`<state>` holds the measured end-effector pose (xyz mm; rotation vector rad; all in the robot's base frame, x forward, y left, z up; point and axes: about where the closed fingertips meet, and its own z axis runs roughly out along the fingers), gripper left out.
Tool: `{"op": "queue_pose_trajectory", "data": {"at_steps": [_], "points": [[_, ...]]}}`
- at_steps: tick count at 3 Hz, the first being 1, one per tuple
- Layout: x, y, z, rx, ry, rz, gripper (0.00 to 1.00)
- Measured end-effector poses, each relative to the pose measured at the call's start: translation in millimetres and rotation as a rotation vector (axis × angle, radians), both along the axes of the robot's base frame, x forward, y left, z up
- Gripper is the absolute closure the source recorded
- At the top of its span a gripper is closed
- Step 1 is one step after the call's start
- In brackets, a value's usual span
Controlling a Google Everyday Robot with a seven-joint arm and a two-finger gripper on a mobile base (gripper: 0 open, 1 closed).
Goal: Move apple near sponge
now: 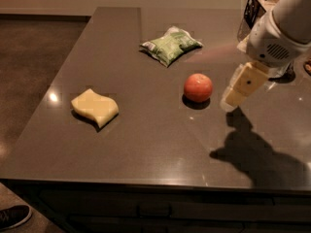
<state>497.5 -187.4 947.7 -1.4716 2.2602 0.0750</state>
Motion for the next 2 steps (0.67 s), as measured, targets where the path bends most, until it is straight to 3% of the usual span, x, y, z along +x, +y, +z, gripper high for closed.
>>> {"op": "queue_pose_trajectory", "data": {"at_steps": [2], "points": [[47, 40, -44, 0.024, 0.036, -0.030, 0.00]]}}
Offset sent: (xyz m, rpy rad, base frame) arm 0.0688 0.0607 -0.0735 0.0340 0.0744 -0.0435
